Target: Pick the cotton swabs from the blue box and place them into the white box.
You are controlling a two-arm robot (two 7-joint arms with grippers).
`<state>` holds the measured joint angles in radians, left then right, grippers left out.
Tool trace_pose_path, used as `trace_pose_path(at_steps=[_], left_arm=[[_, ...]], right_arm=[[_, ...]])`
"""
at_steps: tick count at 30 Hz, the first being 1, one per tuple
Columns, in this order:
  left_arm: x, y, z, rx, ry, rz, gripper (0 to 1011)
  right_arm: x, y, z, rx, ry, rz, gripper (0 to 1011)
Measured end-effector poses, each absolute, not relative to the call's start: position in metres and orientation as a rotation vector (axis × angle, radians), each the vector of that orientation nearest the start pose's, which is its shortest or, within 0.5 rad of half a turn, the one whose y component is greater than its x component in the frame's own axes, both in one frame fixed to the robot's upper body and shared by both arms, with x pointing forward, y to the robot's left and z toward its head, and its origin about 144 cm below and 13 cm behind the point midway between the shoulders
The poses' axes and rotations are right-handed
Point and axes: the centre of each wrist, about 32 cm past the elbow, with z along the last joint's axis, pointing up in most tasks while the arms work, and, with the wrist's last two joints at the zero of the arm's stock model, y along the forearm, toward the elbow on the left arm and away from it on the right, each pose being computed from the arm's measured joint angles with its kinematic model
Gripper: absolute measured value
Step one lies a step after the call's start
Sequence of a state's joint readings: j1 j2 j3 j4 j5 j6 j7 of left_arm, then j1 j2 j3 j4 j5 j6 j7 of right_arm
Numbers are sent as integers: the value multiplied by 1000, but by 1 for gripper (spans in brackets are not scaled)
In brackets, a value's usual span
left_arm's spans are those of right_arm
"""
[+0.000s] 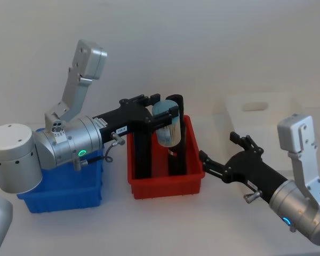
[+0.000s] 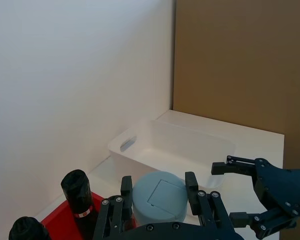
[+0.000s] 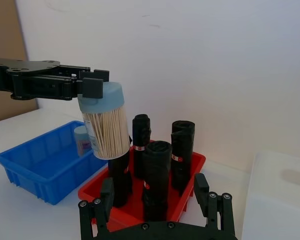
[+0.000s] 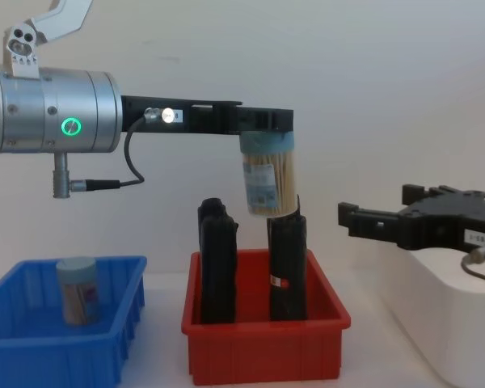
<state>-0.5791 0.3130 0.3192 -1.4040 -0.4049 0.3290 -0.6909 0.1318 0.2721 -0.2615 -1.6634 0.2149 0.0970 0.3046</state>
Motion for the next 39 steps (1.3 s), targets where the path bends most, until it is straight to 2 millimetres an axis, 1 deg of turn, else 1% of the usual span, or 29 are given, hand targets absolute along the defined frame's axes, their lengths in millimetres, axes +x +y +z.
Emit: trace_pose_path(at_steps=[17,39], left_arm=[[588,239,1299,51,-4,637,644],[588,239,1299,51,-4,637,644]], right_arm=[[508,-211,1207,-46,-116,-919,1001],[535,-201,1210,-39,-121,-835,1001]])
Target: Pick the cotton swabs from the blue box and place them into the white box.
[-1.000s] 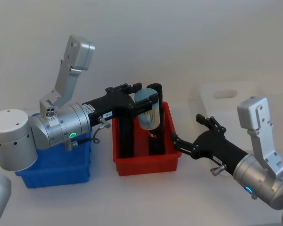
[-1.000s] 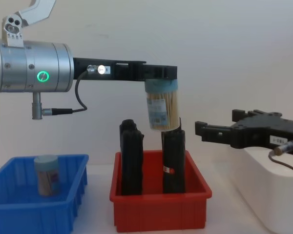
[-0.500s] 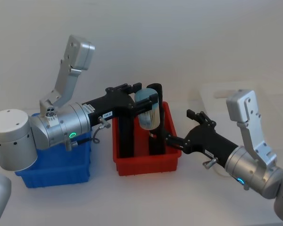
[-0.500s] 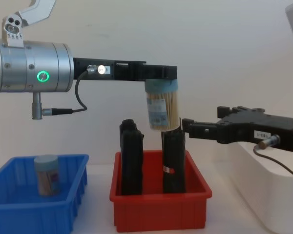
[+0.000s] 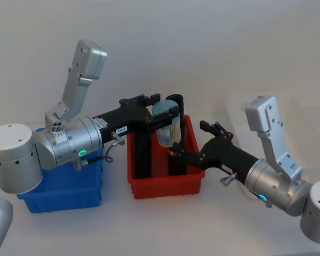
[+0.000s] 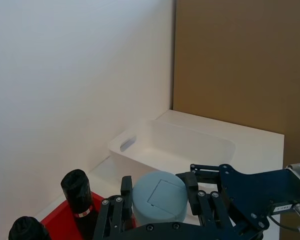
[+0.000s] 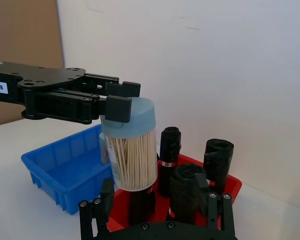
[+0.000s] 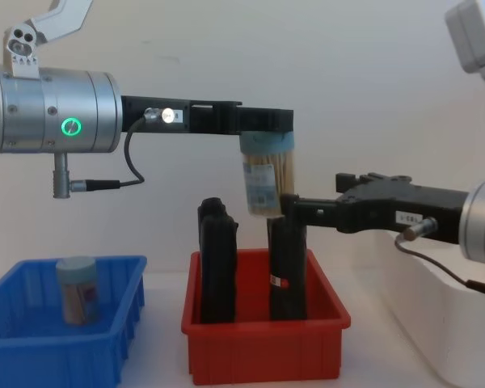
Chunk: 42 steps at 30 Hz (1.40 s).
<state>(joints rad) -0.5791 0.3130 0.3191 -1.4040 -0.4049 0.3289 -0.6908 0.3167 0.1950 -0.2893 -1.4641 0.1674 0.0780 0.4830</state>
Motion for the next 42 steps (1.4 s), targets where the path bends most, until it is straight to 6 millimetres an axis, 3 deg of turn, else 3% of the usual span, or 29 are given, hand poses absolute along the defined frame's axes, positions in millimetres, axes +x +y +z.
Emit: trace_pose_path(at_steps=[42], left_arm=[[588,239,1299,51,-4,637,643]], right_arm=[[575,-178,1209,-41,-116,-721,1000]])
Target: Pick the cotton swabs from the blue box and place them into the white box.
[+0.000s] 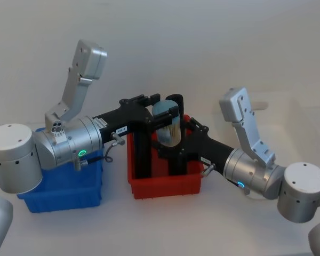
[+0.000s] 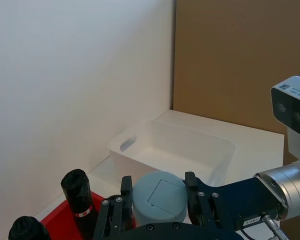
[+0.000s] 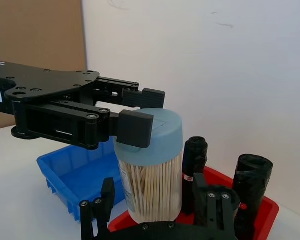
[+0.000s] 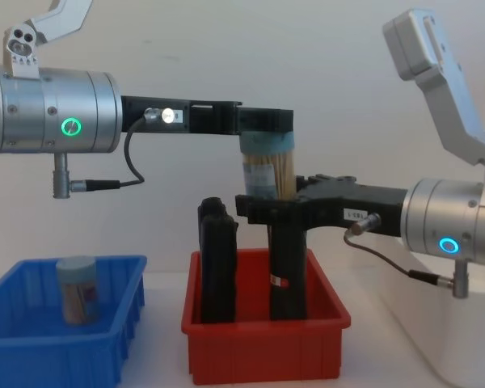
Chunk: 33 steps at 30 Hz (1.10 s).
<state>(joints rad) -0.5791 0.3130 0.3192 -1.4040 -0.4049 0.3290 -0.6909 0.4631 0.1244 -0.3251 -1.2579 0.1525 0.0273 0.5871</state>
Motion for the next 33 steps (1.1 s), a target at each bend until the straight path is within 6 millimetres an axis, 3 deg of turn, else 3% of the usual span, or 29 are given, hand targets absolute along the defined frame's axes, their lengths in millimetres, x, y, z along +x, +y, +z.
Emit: trace_pose_path(at_steps=[7,13,26,33], left_arm=[[588,239,1299,51,-4,637,644],[588,239,1299,51,-4,637,644],[588,239,1299,51,-4,637,647],[588,239,1299,51,-4,636,834]], right_arm=[[579,-175,1209,-40,-119,-713,865],[581,-174,1209,-42,-124,-710,652],[582,-172,1210,-47,-129,-712,623],[582,-172,1209,-49,-131,-717,623]])
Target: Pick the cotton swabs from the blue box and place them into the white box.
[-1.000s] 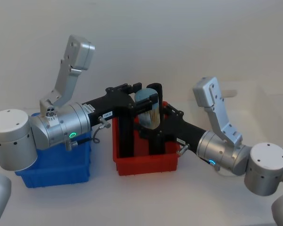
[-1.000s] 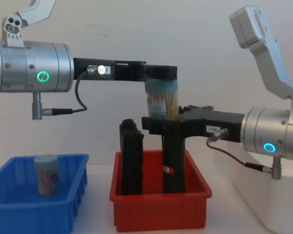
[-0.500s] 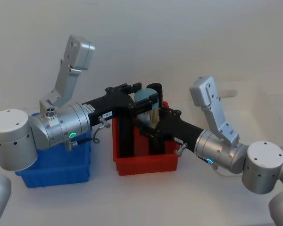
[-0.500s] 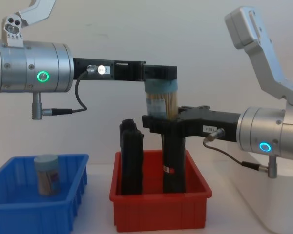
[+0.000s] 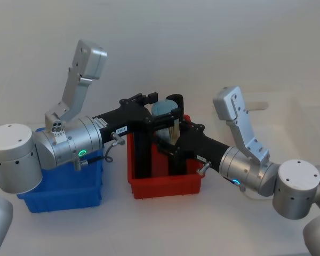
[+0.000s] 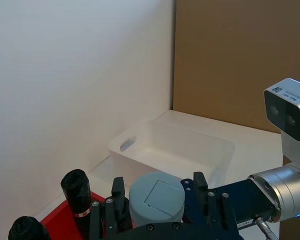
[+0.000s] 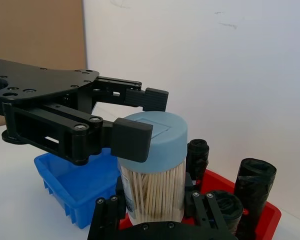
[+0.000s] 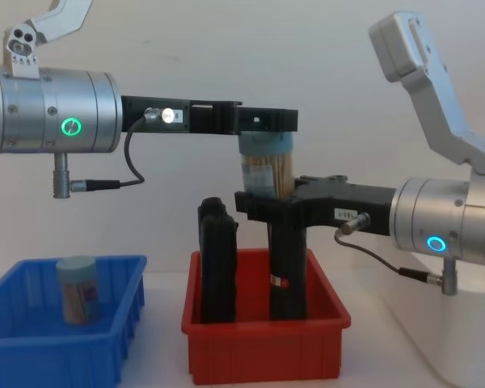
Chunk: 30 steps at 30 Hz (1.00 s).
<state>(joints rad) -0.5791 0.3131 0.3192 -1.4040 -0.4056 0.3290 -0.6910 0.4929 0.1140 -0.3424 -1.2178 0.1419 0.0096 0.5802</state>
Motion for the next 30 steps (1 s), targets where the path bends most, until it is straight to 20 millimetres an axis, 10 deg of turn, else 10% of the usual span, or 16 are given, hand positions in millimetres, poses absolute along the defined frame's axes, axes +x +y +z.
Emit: trace_pose_path(at_steps=[7,30], left_arm=[[588,239,1299,51,-4,636,1003],[588,239,1300,51,-4,636,1004]], right_arm=[[582,-172,1209,-51,-132,-719,623],[571,-198,1205,-28,-114,-873,623]])
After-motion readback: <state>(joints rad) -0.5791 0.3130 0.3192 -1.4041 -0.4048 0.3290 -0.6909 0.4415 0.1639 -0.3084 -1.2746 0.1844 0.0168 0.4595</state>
